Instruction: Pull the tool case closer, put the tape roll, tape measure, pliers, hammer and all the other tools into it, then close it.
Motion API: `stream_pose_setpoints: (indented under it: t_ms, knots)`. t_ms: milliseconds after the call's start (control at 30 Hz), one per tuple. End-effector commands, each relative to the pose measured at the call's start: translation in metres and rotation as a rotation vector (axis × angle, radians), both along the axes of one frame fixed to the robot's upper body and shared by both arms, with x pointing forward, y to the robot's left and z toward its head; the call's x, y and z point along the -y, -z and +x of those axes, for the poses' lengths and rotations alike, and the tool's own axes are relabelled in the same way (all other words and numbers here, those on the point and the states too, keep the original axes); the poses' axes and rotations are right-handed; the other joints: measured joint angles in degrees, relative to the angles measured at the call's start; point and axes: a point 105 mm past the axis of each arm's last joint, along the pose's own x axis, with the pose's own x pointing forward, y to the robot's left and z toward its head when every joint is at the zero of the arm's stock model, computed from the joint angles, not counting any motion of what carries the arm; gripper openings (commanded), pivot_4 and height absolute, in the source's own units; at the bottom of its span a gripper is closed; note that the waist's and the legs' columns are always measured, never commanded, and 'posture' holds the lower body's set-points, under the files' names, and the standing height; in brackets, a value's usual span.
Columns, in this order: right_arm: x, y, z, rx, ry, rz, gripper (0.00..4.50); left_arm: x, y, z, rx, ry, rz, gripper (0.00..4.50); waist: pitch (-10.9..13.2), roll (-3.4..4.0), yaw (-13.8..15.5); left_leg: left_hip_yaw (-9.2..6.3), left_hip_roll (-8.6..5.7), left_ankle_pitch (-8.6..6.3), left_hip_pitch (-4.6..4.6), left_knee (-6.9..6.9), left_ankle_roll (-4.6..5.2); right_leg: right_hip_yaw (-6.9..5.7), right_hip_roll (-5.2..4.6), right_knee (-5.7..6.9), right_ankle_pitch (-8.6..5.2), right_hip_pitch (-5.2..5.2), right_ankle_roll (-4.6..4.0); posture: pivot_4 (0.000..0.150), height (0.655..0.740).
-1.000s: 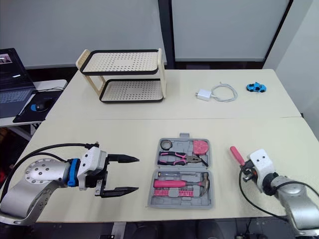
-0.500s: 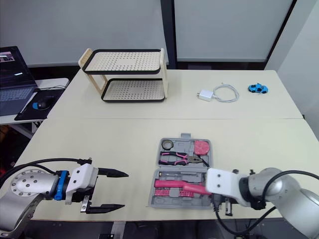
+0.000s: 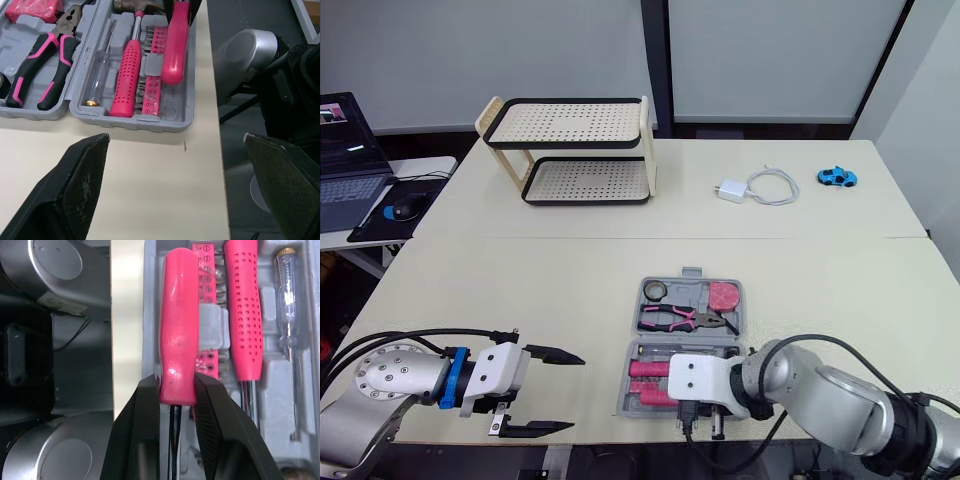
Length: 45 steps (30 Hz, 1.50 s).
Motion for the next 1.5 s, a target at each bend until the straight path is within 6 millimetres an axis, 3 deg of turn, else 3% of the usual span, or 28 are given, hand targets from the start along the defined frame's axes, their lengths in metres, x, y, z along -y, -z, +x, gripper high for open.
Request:
stream_pose_setpoints:
  t_ms: [33, 533, 900, 933, 967, 1000, 1300, 1467, 1500]
  knots:
    - [-0.008, -0.002, 0.002, 0.031, -0.017, 0.017, 0.61, 0.002, -0.005, -0.003, 0.025, 0.034, 0.017, 4.5, 0.0, 0.0, 0.0, 0.0, 0.0, 0.0, 0.0, 0.0, 0.0, 0.0, 0.0, 0.0, 0.0, -0.01, 0.0, 0.15, 0.74]
    - [-0.024, 0.018, 0.006, 0.023, -0.033, 0.021, 0.61, -0.001, -0.005, -0.009, 0.012, 0.039, 0.034, 4.5, 0.0, 0.0, 0.0, 0.04, -0.02, 0.0, -0.05, -0.01, 0.0, 0.02, 0.0, 0.06, 0.0, -0.25, 0.0, 0.15, 0.74]
    - [-0.029, 0.017, 0.003, 0.019, -0.05, 0.039, 0.61, 0.0, -0.006, -0.007, 0.013, 0.037, 0.033, 4.5, 0.0, -0.01, -0.1, 0.07, -0.02, 0.0, -0.05, -0.02, 0.0, 0.0, 0.04, 0.07, 0.0, -0.24, -0.01, 0.15, 0.74]
    - [-0.029, 0.015, 0.002, 0.016, -0.059, 0.044, 0.61, 0.0, -0.006, -0.007, 0.013, 0.037, 0.033, 4.5, 0.0, -0.01, -0.1, 0.06, -0.02, 0.0, -0.05, -0.02, 0.0, -0.01, 0.04, 0.07, 0.0, -0.25, -0.01, 0.15, 0.74]
    - [-0.03, 0.011, 0.003, 0.019, -0.063, 0.058, 1.34, 0.001, -0.006, -0.007, 0.013, 0.037, 0.032, 4.5, 0.0, -0.01, -0.1, 0.06, -0.02, 0.0, -0.05, -0.02, 0.0, -0.01, 0.04, 0.08, 0.0, -0.24, -0.01, 0.15, 0.74]
    - [-0.03, 0.006, 0.003, 0.019, -0.075, 0.071, 1.59, 0.001, -0.006, -0.007, 0.012, 0.037, 0.032, 4.5, 0.0, -0.01, -0.1, 0.07, -0.02, 0.0, -0.05, -0.02, 0.0, 0.0, 0.04, 0.08, 0.0, -0.24, -0.01, 0.15, 0.74]
    - [-0.032, -0.031, 0.006, 0.0, -0.122, 0.162, 1.59, 0.002, -0.006, -0.006, 0.01, 0.035, 0.026, 4.5, 0.0, -0.01, -0.1, 0.05, -0.02, 0.0, -0.07, -0.02, 0.0, -0.02, 0.03, 0.08, 0.0, -0.25, -0.01, 0.15, 0.74]
    - [-0.032, -0.028, 0.003, 0.042, -0.139, 0.22, 1.59, 0.002, -0.007, -0.006, 0.01, 0.031, 0.021, 4.5, 0.0, -0.01, 0.0, 0.05, -0.01, 0.0, -0.13, -0.03, 0.0, -0.01, 0.01, 0.07, 0.0, -0.3, -0.01, 0.15, 0.74]
    - [-0.031, -0.023, 0.002, 0.046, -0.136, 0.225, 1.2, 0.002, -0.007, -0.005, 0.01, 0.029, 0.017, 4.5, 0.0, -0.01, -0.1, 0.06, -0.01, 0.0, -0.15, -0.02, 0.0, -0.01, 0.01, 0.07, 0.01, -0.31, -0.01, 0.15, 0.74]
